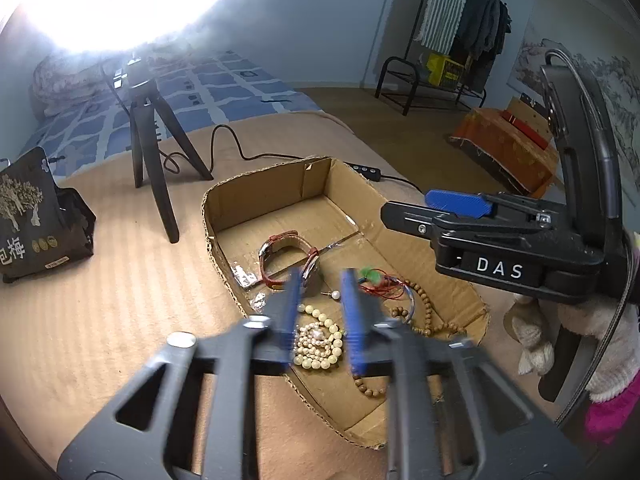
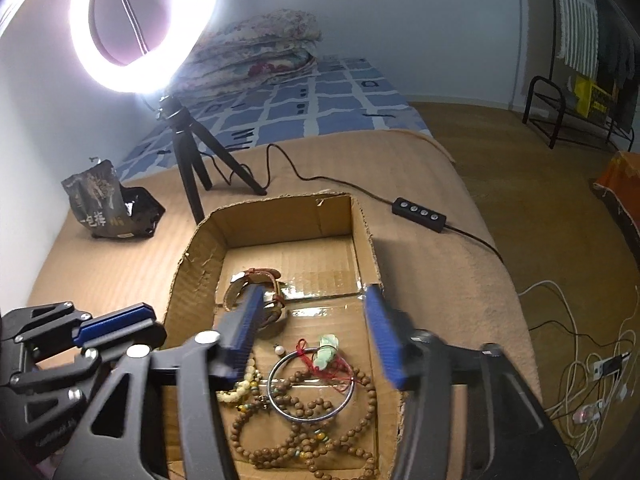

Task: Organize jewelry

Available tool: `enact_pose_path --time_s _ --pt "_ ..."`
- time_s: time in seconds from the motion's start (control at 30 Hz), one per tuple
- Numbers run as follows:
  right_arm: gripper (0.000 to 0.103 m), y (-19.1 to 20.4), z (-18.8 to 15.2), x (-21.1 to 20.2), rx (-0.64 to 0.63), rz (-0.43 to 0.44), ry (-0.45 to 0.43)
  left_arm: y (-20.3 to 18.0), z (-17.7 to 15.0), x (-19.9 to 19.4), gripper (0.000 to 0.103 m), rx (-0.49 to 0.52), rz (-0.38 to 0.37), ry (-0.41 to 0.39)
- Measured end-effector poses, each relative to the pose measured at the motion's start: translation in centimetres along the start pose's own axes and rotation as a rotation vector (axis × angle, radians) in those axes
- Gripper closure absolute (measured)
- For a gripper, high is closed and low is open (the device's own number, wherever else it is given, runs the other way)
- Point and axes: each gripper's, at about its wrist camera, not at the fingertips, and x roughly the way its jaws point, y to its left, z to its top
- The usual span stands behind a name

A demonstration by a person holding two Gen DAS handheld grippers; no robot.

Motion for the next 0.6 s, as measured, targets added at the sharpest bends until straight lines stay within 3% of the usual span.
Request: enact_pose_path --time_s 0.13,0.2,0.27,0.6 --pt "0.04 -0.1 0.1 -0.2 0.012 -0.023 -0.002 -0.2 -0.1 -0.3 0.056 0.001 0.011 -0.006" --pt "0.036 -0.2 0.2 -0.2 0.021 -0.023 -0.002 -0.3 -0.2 -0.4 0.047 -0.003 0.015 -0.008" --pt "0.029 -0.2 0.2 -0.4 0.027 -0.032 -0.006 -0.3 -0.3 -0.7 0.045 -0.004 0.015 -0.012" --pt "0.029 0.7 0.2 -2.4 0.011 -0.046 -0.023 -0.4 -0.7 -2.7 0.045 -0.011 0.024 -0.021"
